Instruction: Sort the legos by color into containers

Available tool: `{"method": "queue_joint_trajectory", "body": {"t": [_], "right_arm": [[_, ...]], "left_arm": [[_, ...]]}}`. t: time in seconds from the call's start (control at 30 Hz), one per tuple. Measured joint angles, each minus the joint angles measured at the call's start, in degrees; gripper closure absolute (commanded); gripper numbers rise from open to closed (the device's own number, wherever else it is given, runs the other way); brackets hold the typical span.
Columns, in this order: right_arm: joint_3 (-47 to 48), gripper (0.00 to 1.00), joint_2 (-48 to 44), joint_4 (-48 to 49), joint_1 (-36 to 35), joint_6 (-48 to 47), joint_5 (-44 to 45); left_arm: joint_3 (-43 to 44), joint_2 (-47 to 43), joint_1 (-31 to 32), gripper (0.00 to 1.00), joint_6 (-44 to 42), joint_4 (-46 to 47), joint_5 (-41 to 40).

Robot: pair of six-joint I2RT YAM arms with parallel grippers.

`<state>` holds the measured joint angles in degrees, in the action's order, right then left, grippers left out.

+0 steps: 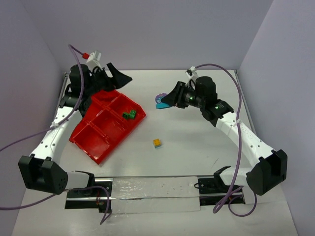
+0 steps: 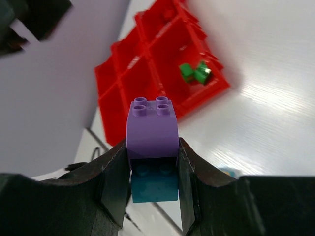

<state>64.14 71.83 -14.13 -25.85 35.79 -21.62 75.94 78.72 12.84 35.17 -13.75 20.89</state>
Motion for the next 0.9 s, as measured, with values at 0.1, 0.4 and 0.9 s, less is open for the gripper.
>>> {"method": "queue_joint_trajectory", "body": {"t": [0.1,0.4,0.9], "right_arm": [[-0.2,1.0,0.0,4.4,0.0,3.7,-3.6],[-0.6,1.0,1.5,17.7,0.0,13.4,-10.1],[-0.5,1.0,4.3,21.5,-0.2,17.1,-11.8]], "left_arm": [[-7.0,-3.2,1.2,0.11,3.9,10.0,10.7],[-18.3,-0.4,6.4,0.12,15.6,27.4,25.6],[-22.2,-0.1,6.9,0.21,31.6,55.1,34.9]]}}
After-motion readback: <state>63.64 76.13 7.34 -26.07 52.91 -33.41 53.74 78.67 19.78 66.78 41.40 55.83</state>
